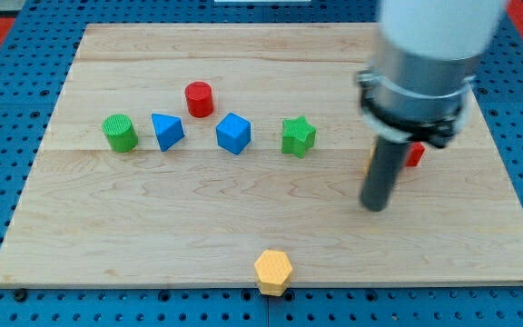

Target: Move the red star above the yellow heart

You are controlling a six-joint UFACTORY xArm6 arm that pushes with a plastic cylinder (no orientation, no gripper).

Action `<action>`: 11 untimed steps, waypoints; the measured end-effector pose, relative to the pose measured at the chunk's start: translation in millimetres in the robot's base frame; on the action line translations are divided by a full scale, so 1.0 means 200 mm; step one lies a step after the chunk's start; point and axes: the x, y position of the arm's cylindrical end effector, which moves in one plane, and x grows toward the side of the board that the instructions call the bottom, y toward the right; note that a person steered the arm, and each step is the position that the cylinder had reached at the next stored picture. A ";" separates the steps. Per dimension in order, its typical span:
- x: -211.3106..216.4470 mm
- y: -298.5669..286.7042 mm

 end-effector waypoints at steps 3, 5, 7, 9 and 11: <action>-0.48 -0.22; -0.23 0.32; -0.54 0.27; -0.75 0.08; -0.42 0.16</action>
